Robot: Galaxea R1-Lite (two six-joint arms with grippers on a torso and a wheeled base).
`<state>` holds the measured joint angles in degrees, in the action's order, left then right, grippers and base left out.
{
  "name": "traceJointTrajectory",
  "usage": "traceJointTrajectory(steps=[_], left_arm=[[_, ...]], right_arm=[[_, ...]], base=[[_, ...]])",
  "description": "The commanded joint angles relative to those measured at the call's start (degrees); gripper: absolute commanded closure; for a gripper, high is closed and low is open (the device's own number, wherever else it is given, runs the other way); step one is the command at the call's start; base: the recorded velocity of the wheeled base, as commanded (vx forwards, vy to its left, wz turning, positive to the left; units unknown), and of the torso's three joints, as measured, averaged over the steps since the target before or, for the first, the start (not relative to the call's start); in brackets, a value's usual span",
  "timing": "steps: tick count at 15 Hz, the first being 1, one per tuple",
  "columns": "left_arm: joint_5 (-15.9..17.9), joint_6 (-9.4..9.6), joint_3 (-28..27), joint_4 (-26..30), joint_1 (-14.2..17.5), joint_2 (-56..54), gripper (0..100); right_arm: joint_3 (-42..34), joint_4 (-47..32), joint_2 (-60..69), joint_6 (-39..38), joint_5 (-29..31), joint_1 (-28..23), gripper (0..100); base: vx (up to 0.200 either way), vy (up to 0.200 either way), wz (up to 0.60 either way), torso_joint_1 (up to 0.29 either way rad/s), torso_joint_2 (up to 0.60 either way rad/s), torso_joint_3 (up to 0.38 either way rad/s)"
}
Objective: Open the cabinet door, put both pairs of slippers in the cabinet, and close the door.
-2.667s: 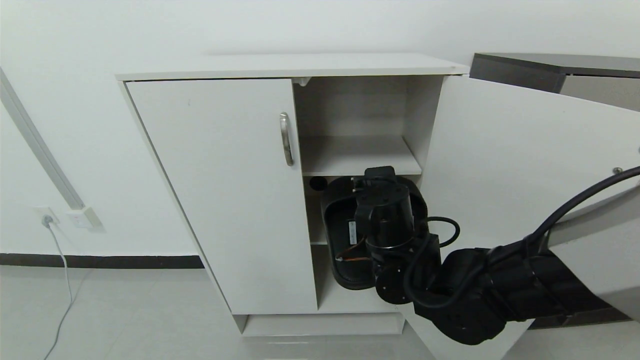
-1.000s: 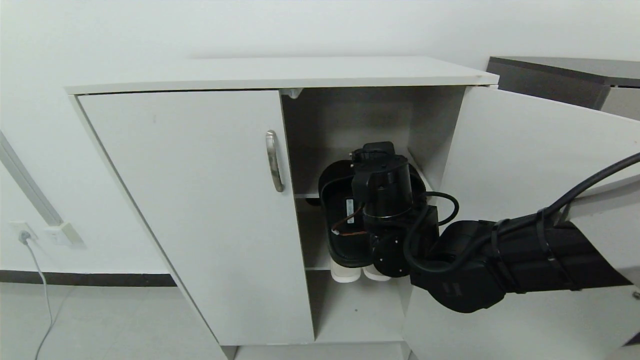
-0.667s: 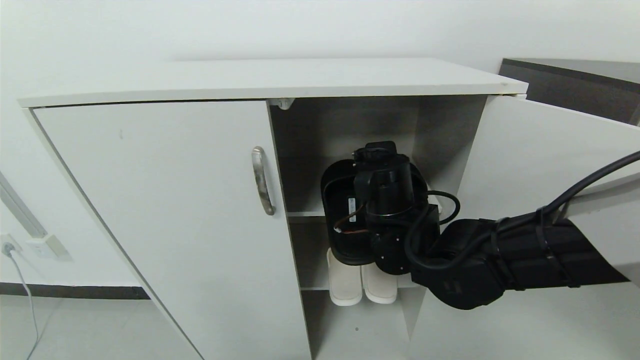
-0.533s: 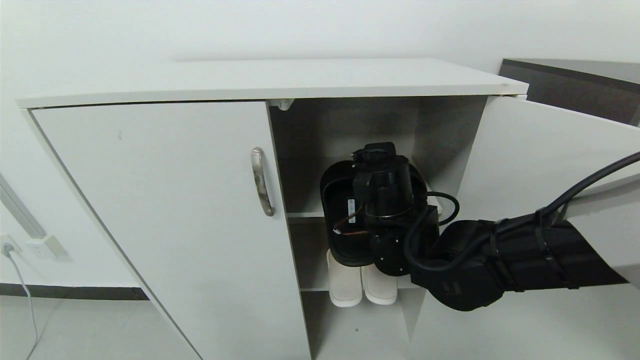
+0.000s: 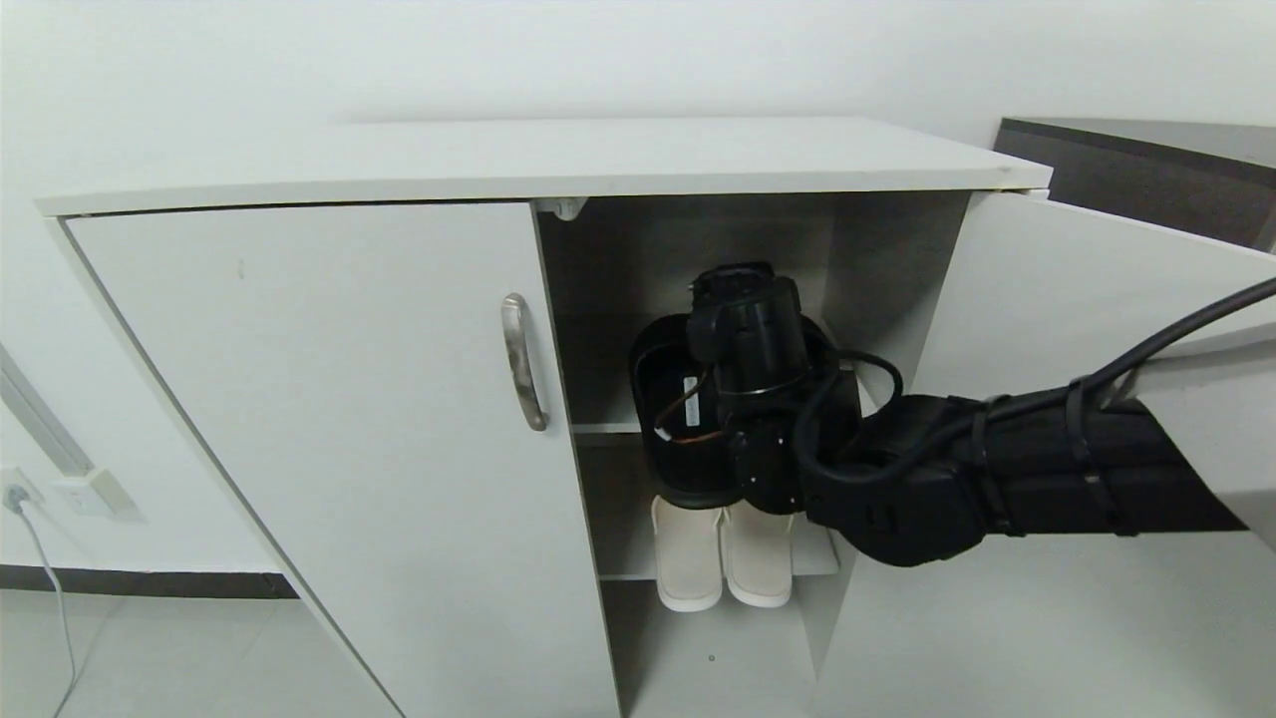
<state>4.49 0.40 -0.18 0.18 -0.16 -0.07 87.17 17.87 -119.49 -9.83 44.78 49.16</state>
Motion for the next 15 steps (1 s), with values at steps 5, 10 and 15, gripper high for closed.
traceJointTrajectory(steps=[5, 10, 15], left_arm=[[0.0, -0.05, 0.01, -0.01, -0.02, 0.07, 100], [0.0, 0.04, 0.01, -0.01, -0.02, 0.07, 100], [0.0, -0.05, 0.01, -0.01, 0.07, 0.07, 100]], right_arm=[[13.81, -11.54, -4.35, -4.32, -4.43, -2.76, 100], [19.44, -12.86, -8.21, -4.06, -6.54, -5.04, 100], [21.63, -13.83, -9.71, -4.06, -6.46, -5.66, 100]], base=[[0.0, 0.0, 0.0, 0.0, 0.0, 0.0], [0.0, 0.0, 0.0, 0.0, 0.0, 0.0], [0.0, 0.0, 0.0, 0.0, 0.0, 0.0]])
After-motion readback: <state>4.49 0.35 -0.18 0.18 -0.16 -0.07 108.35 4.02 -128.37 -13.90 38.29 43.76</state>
